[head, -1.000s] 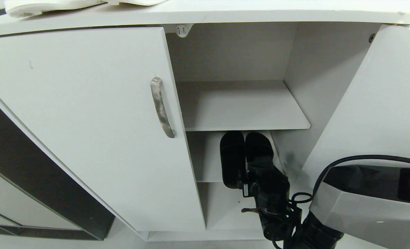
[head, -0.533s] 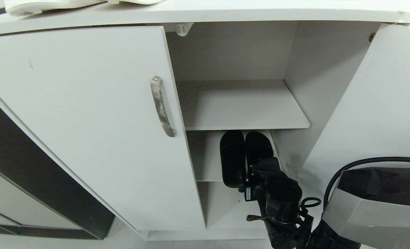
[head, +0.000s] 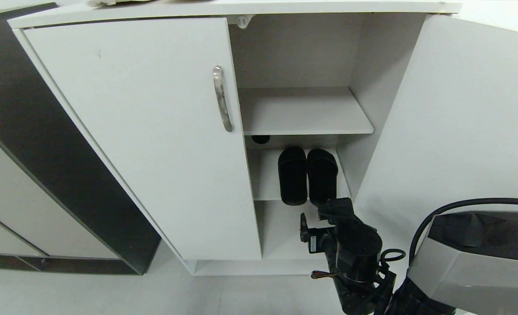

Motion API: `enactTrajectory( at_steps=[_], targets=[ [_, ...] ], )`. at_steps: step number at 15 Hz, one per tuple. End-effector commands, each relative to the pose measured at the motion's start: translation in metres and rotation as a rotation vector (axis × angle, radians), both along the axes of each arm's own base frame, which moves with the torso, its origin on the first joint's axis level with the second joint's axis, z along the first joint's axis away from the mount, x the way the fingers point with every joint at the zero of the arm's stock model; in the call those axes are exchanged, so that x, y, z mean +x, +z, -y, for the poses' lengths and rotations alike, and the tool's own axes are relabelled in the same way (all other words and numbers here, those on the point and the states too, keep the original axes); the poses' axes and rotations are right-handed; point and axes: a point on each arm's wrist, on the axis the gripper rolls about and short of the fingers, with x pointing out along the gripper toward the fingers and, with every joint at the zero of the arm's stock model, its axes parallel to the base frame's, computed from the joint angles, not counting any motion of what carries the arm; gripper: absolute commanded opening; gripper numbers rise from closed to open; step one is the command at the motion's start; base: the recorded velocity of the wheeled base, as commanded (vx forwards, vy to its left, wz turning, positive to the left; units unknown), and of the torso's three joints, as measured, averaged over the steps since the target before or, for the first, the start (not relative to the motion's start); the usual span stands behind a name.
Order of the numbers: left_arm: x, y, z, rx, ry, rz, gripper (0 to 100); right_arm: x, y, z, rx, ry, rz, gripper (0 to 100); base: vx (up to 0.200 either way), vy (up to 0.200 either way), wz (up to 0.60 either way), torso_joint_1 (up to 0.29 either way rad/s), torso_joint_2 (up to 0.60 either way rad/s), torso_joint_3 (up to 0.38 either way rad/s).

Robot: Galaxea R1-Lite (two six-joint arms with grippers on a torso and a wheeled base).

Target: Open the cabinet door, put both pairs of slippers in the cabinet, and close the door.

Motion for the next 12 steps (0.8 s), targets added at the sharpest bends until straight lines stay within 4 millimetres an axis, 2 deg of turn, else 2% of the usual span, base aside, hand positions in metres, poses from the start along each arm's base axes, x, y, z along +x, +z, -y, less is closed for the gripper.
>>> enactTrajectory(
  at_steps=[1, 6, 12],
  targets=[
    [0.0001, 0.0, 0.0, -0.001, 0.001, -0.002, 0, -0.0003, 0.0009, -0.0001, 0.002, 0.001, 0.002, 100, 0.0, 0.0, 0.0, 0.0, 0.0, 0.0],
    [0.0001, -0.0001, 0.0, 0.0, -0.002, -0.003, 0, -0.0006, 0.002, 0.0003, 0.006, -0.001, 0.005, 100, 0.0, 0.0, 0.0, 0.0, 0.0, 0.019],
    [0.0001, -0.0001, 0.0, 0.0, -0.001, -0.003, 0, -0.0007, 0.0019, 0.0005, 0.006, -0.002, 0.005, 100, 0.0, 0.0, 0.0, 0.002, 0.0, 0.189]
  ],
)
